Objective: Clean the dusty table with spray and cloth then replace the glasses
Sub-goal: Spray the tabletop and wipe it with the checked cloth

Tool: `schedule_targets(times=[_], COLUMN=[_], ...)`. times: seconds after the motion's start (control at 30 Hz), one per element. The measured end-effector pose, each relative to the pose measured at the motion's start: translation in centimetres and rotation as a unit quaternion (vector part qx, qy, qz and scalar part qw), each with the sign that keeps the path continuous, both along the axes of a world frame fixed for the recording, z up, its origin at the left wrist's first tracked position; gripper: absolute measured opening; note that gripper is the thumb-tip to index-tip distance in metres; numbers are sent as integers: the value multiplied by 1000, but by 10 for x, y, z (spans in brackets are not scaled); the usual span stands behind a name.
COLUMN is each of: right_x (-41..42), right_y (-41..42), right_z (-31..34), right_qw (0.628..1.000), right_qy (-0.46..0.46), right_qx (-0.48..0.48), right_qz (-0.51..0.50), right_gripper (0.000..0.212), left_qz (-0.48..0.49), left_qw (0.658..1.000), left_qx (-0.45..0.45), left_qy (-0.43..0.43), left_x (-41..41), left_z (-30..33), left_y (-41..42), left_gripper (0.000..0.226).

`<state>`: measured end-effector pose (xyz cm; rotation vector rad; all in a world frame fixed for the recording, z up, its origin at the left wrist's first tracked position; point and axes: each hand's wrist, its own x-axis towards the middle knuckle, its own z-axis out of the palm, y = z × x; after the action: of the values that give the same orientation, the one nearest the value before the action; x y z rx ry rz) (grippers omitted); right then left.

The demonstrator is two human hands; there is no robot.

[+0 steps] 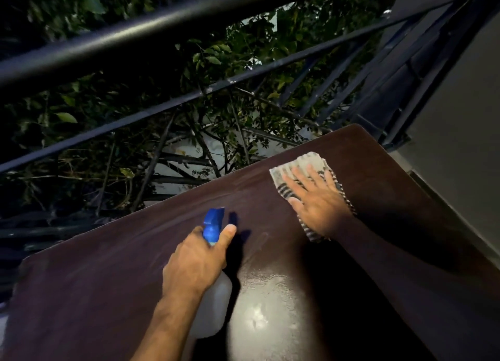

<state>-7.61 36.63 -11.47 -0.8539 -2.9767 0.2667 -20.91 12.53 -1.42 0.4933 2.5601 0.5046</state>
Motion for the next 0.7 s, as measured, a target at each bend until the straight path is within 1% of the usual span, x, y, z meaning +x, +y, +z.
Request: schedule_targets(times=[0.1,0.2,0.27,0.3,0.33,0.37,0.43,0.5,0.53,0.6,0.7], right_x=[5,7,-1,-8,-19,-30,-55,-80,-91,-103,-98], right_y=[-17,-36,-38,-34,-29,-23,-17,-20,-25,-41,-78], right_z=[2,1,5,6,8,8,8,7,9,11,10], right_qw=[997,982,972,971,976,983,997,999,998,998,997], right_qy=[-16,-33,-26,-22,-20,-17,-10,-27,-35,-39,-5], right_qx=[13,41,35,21,2,-12,-11,-13,-20,-26,16], right_qz=[72,184,232,236,219,183,80,-15,-41,-42,75], right_gripper=[63,60,60,60,61,62,63,61,60,60,59], left_qz=[17,10,1,-3,-6,-10,-14,-14,-14,-9,3], left_qw=[1000,1000,1000,1000,1000,1000,1000,999,999,999,999], left_qx=[12,17,14,12,11,10,13,19,23,29,47], left_qy=[0,-1,4,7,10,13,22,27,26,20,20], left_x=[-8,-10,-8,-7,-6,-6,-3,-3,-5,-8,-11], left_z=[2,2,0,0,-1,-1,-1,-1,0,-1,-1], left_y=[-18,-28,-31,-32,-32,-32,-33,-34,-35,-37,-38], left_gripper=[61,68,68,67,67,69,73,71,70,66,62])
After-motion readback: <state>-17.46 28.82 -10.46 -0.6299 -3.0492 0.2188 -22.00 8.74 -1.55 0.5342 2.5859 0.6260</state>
